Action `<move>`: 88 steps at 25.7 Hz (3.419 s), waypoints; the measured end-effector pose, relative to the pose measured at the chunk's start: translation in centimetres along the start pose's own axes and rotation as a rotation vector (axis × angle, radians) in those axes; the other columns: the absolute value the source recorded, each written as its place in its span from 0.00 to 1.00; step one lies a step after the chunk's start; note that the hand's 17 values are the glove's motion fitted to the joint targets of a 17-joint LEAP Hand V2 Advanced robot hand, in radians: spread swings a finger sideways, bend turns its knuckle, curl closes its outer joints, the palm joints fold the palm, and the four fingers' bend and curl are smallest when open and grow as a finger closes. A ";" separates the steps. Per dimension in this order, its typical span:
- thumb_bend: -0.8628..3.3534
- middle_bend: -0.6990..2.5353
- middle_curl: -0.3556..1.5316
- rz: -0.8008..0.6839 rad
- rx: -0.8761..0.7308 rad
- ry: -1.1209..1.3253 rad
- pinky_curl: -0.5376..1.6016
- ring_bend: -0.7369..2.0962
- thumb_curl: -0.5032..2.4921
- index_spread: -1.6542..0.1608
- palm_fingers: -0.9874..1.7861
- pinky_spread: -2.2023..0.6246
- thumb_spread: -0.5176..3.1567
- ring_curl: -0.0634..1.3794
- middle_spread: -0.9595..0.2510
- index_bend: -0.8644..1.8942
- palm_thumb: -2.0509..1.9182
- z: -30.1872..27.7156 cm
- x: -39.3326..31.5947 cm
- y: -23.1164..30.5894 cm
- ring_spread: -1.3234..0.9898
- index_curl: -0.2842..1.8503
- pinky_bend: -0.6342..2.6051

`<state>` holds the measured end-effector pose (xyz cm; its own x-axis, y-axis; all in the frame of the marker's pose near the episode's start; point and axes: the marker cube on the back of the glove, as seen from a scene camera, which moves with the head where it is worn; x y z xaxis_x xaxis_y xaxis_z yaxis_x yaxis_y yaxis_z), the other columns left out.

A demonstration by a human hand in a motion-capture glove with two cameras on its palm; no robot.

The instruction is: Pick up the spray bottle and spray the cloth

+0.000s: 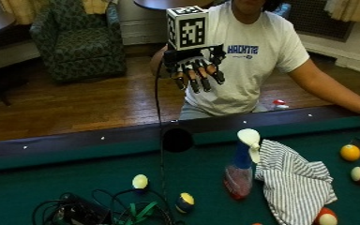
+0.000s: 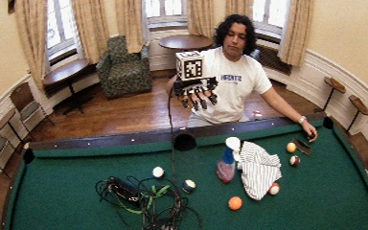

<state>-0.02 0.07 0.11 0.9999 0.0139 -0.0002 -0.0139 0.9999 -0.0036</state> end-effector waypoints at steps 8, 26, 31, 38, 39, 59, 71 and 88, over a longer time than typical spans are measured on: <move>0.24 0.28 0.26 0.017 0.006 0.002 0.35 0.40 0.21 0.71 0.51 0.84 0.34 0.15 0.77 0.36 0.60 0.1 0.1 -0.2 0.56 0.18 0.36; 0.20 0.28 0.31 -0.005 -0.016 -0.047 0.39 0.42 0.24 0.66 0.47 0.86 0.40 0.21 0.77 0.35 0.60 6.5 0.3 -1.1 0.56 0.19 0.36; 0.20 0.28 0.32 -0.007 -0.043 -0.065 0.39 0.43 0.24 0.66 0.47 0.86 0.40 0.22 0.77 0.35 0.60 9.2 0.2 -1.0 0.56 0.19 0.37; 0.20 0.28 0.33 0.030 -0.037 -0.066 0.40 0.43 0.25 0.66 0.46 0.86 0.40 0.22 0.76 0.35 0.59 12.2 0.8 -0.4 0.56 0.19 0.37; 0.20 0.28 0.33 0.039 -0.024 -0.073 0.40 0.43 0.25 0.66 0.46 0.86 0.40 0.23 0.76 0.35 0.59 12.5 1.0 -0.4 0.56 0.19 0.37; 0.20 0.30 0.36 0.061 -0.010 -0.866 0.41 0.46 0.27 0.68 0.47 0.86 0.39 0.25 0.76 0.35 0.61 19.5 -0.2 -7.4 0.55 0.19 0.36; 0.20 0.31 0.37 0.085 0.065 -1.041 0.41 0.46 0.28 0.68 0.47 0.86 0.38 0.25 0.75 0.35 0.64 20.5 -3.6 -11.7 0.55 0.19 0.36; 0.20 0.35 0.39 0.157 0.198 -1.204 0.41 0.50 0.29 0.69 0.53 0.85 0.37 0.28 0.68 0.33 0.68 22.4 -6.2 -17.0 0.52 0.17 0.34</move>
<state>-5.96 -16.97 22.59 0.3513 0.0234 0.9360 -0.2386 0.9689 0.0654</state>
